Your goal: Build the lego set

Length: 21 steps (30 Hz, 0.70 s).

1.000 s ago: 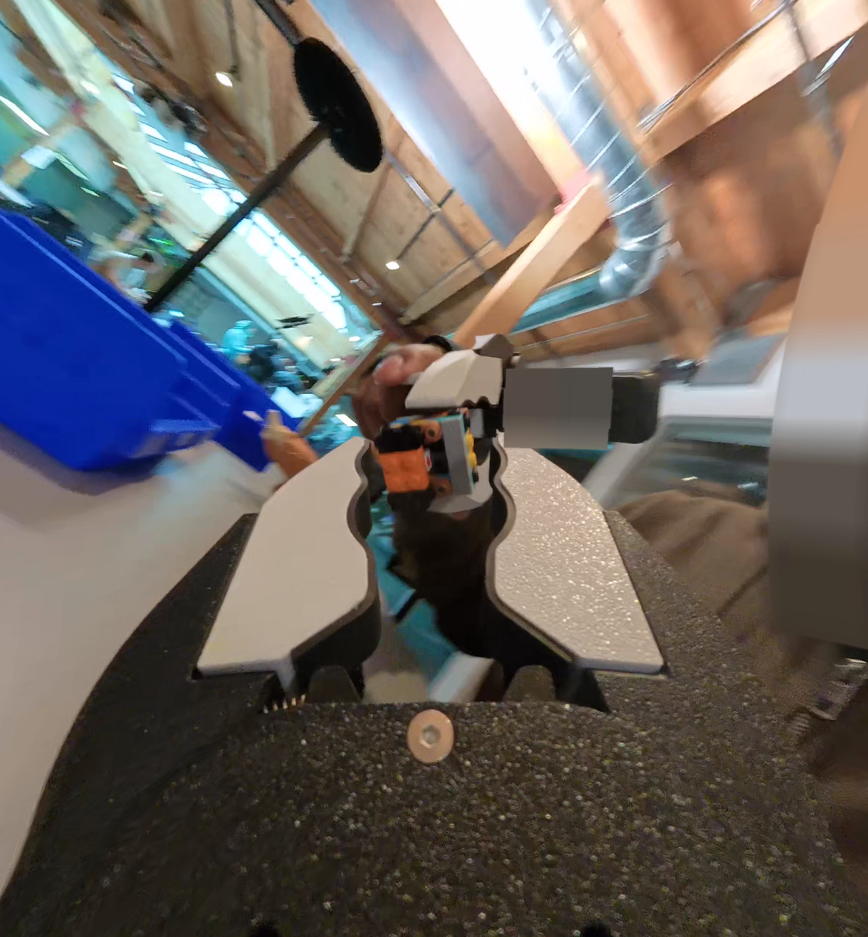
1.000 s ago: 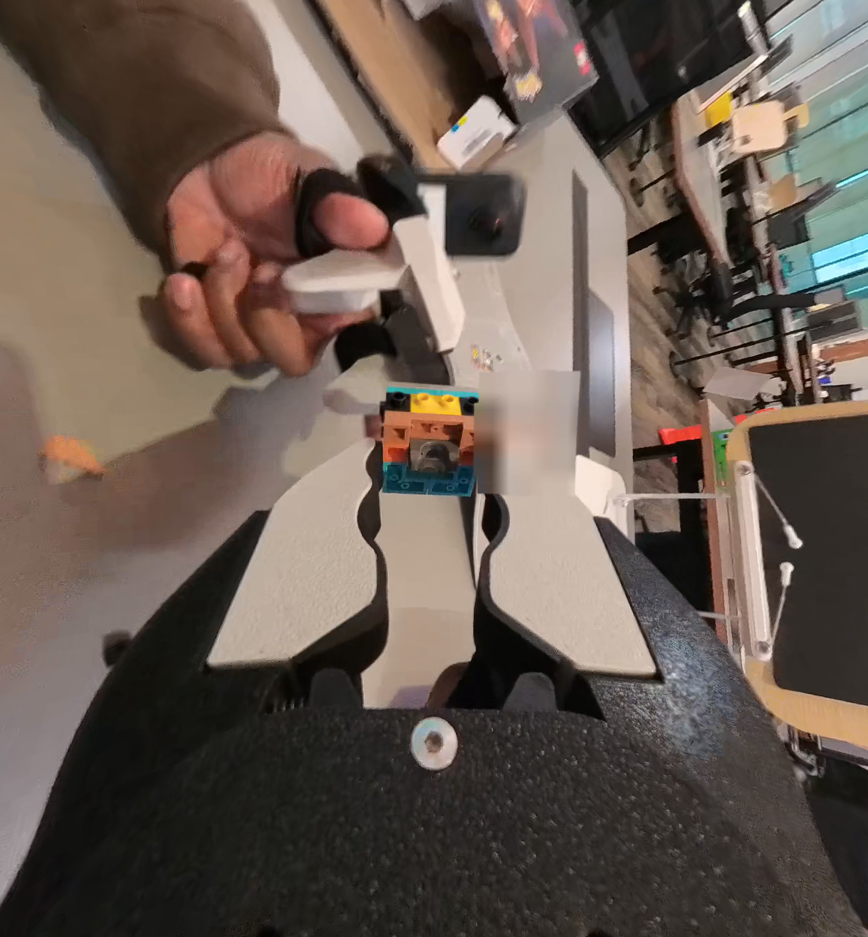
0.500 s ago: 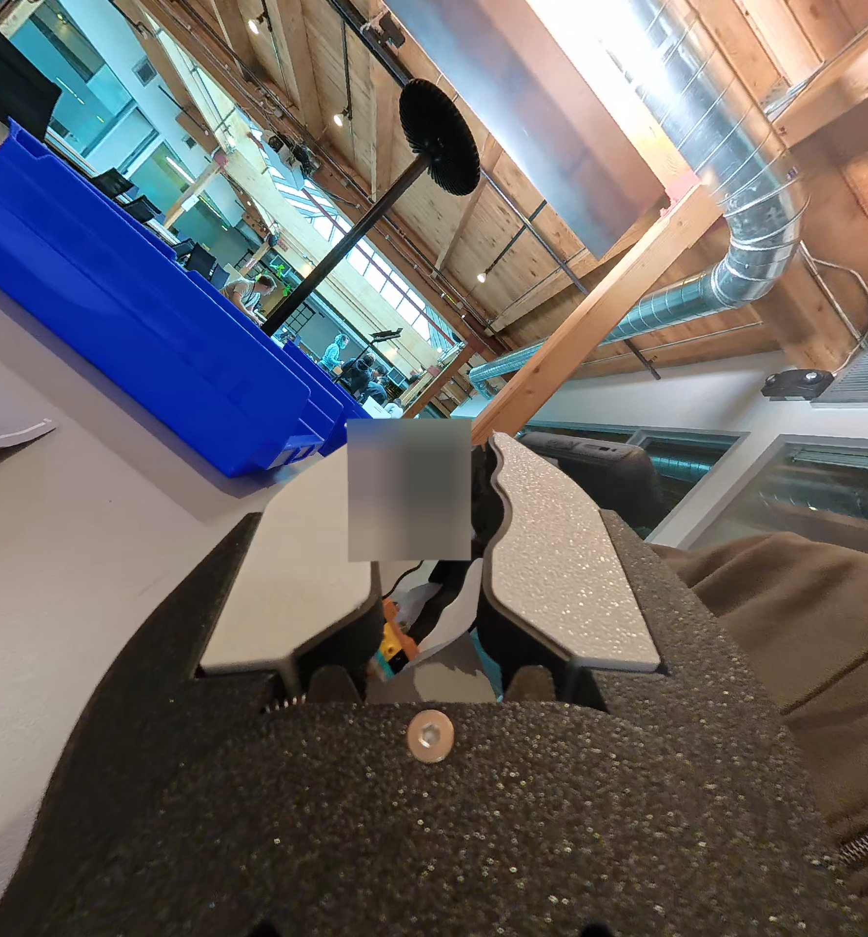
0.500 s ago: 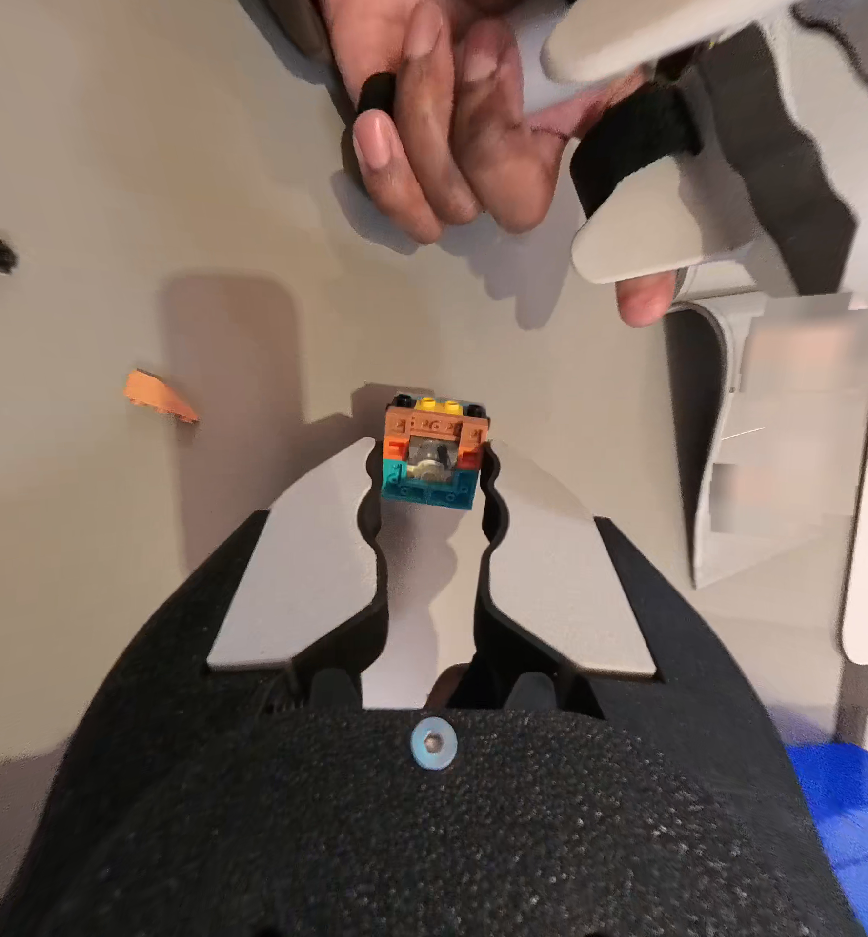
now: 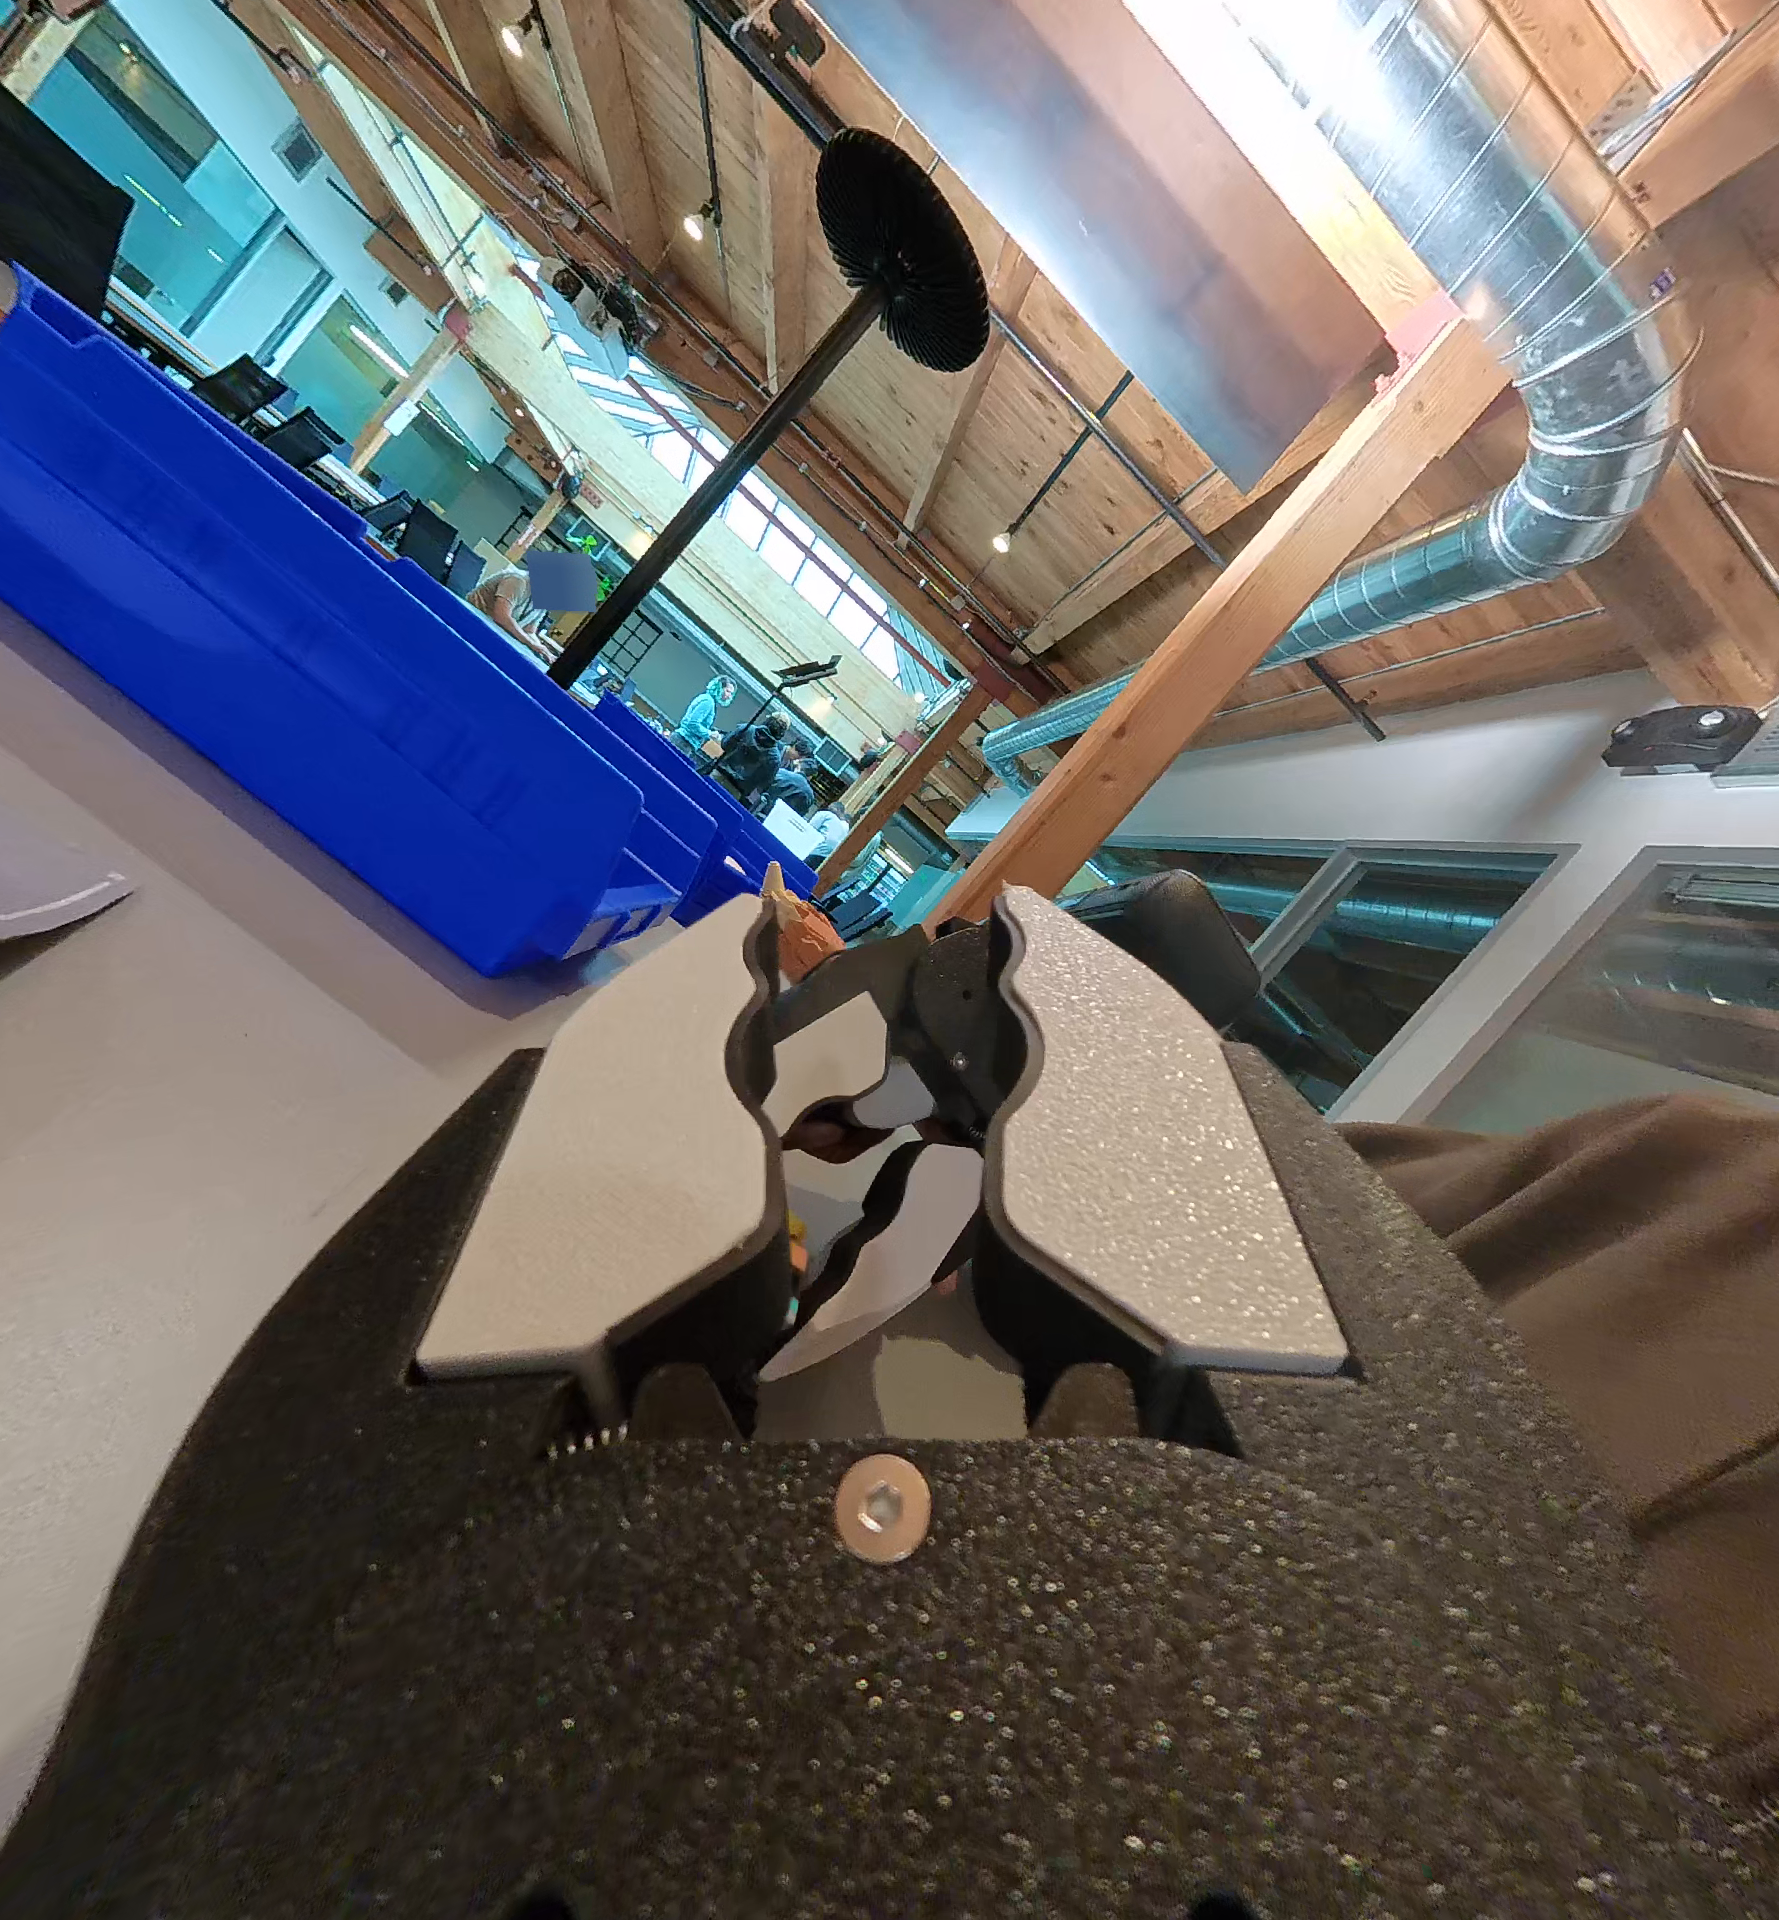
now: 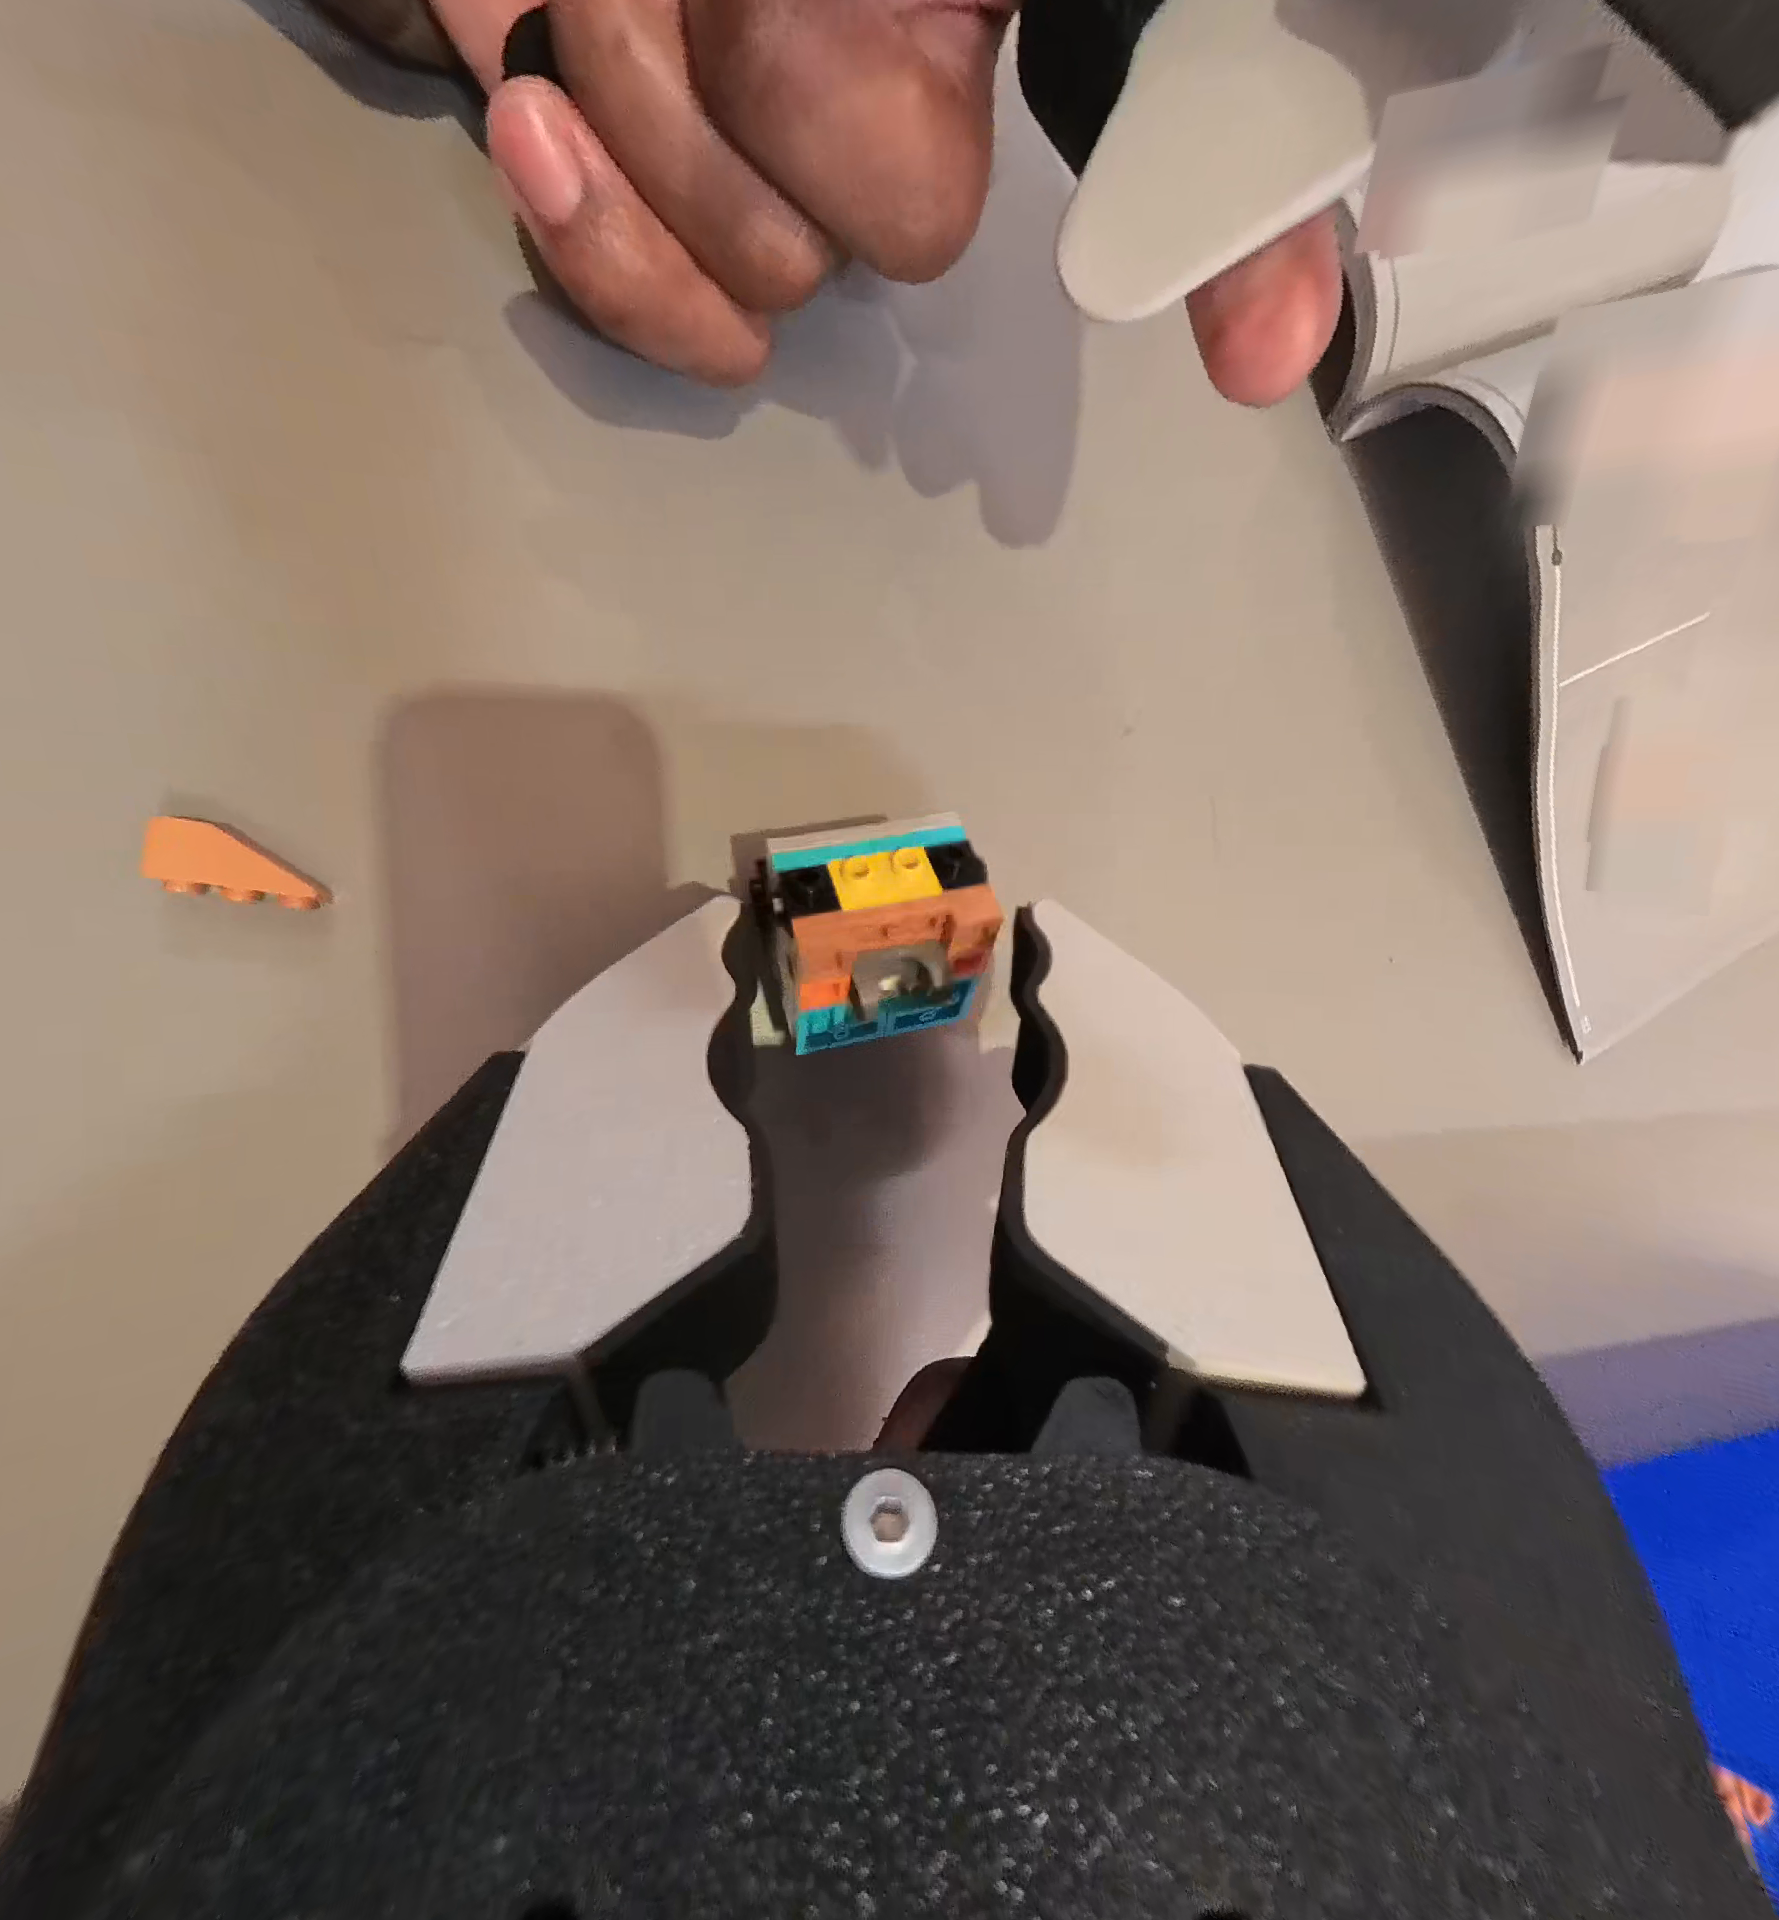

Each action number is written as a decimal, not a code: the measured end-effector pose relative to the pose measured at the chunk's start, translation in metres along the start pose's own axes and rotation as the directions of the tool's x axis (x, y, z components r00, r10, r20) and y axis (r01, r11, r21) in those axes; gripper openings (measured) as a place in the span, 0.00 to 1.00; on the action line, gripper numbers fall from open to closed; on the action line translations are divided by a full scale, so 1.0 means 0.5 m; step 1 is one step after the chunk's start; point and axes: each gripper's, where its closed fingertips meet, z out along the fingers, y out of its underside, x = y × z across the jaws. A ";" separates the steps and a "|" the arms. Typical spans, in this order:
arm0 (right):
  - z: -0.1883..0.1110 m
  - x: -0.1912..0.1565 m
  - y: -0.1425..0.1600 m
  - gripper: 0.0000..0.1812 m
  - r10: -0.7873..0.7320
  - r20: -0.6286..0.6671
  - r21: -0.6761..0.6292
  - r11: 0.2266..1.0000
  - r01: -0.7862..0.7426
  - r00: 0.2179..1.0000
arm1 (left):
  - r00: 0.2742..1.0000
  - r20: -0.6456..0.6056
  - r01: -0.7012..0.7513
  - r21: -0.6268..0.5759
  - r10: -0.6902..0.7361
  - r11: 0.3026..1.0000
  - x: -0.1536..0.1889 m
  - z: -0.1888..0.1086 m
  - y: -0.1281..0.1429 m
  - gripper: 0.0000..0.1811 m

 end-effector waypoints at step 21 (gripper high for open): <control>0.036 -0.370 -0.205 0.20 -0.283 0.210 0.090 0.959 0.270 0.936 | 0.994 0.073 -0.079 -0.012 0.079 0.997 -0.010 -0.009 -0.007 0.20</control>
